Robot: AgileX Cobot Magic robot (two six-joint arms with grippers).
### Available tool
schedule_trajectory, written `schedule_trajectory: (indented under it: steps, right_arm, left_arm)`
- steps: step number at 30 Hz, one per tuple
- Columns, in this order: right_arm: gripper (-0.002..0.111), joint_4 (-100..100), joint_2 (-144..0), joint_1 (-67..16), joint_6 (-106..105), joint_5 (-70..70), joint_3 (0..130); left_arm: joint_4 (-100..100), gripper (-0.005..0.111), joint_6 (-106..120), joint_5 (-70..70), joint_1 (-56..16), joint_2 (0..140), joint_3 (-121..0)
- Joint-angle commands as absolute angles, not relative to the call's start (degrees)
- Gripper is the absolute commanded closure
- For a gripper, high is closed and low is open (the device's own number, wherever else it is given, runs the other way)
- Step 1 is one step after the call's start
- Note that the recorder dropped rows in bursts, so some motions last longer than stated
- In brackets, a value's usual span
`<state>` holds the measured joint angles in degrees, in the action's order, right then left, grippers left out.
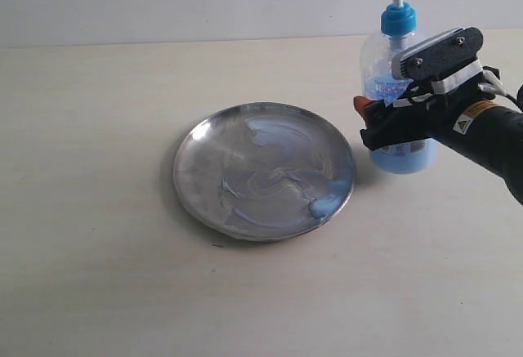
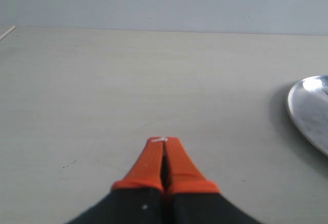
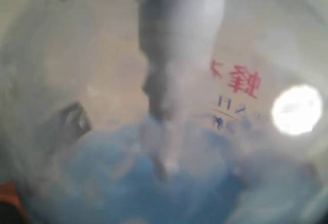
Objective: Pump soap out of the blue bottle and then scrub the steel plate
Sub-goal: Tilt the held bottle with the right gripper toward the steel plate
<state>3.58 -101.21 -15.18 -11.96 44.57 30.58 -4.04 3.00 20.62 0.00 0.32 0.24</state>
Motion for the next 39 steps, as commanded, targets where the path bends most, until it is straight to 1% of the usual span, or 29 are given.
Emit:
schedule_trajectory:
  steps: [1,6,11,20,23,30,39]
  right_arm:
    - [0.108,4.4,-99.7,-15.4,-15.1,48.1,32.9]
    - [0.108,1.7,-99.7,-18.8,-22.3,46.2,34.2]
    - [0.108,-9.3,-99.9,-22.0,-30.1,46.1,34.8]
    - [0.108,-12.0,-100.7,-22.0,-28.7,46.1,34.8]
    - [0.108,-12.0,-102.2,-22.0,-24.9,47.8,34.8]
    - [0.108,-14.2,-104.6,-22.0,-24.9,52.0,34.8]
    - [0.108,-10.1,-107.6,-22.0,-21.2,56.2,35.0]
  left_arm:
    - [-4.2,0.107,3.0,20.2,0.0,0.0,0.0]
    - [-4.2,0.107,3.0,20.2,0.0,0.0,0.0]
    - [-4.2,0.107,3.0,20.2,0.0,0.0,0.0]
    - [-4.2,0.107,3.0,20.2,0.0,0.0,0.0]
    - [-4.2,0.107,3.0,20.2,0.0,0.0,0.0]
    - [-4.2,0.107,3.0,20.2,0.0,0.0,0.0]
    - [-4.2,0.107,3.0,20.2,0.0,0.0,0.0]
